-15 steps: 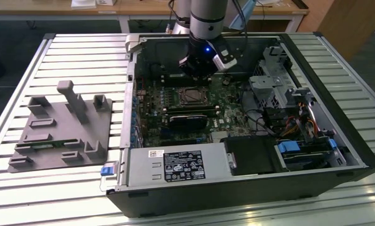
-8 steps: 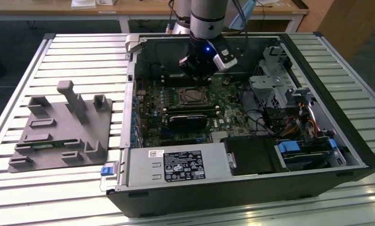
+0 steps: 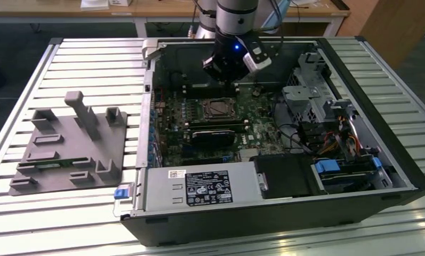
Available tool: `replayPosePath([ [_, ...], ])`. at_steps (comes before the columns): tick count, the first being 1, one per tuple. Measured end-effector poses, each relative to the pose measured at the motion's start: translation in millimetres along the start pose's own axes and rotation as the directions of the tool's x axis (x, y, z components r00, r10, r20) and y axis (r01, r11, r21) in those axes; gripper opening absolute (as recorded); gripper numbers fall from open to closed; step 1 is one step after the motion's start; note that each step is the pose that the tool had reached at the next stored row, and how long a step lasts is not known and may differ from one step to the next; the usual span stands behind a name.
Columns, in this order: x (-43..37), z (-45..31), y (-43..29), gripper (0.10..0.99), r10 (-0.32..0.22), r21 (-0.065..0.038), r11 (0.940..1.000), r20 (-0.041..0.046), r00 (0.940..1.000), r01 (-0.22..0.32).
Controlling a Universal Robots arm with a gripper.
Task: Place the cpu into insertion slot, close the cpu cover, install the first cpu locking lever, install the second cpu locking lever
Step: 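Install the second cpu locking lever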
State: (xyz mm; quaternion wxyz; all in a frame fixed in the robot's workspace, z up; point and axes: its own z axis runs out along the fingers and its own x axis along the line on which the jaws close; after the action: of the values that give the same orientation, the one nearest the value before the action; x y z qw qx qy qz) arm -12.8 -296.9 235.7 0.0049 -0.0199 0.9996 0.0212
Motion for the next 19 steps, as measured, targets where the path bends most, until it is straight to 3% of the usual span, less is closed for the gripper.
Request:
replayPosePath([
  [13, 1.2, -1.1, -29.8, 0.106, 0.000, 0.000, 1.0000, -0.0008, 1.0000, 0.000],
  [15, 1.3, -2.3, -30.9, 0.106, 0.001, 0.000, 1.0000, -0.0077, 1.0000, -0.001],
  [18, 0.4, -3.4, -31.5, 0.106, 0.001, -0.001, 1.0000, -0.0289, 0.9996, -0.001],
  [19, 0.4, -3.5, -32.3, 0.106, 0.001, -0.001, 1.0000, -0.0303, 0.9995, -0.001],
])
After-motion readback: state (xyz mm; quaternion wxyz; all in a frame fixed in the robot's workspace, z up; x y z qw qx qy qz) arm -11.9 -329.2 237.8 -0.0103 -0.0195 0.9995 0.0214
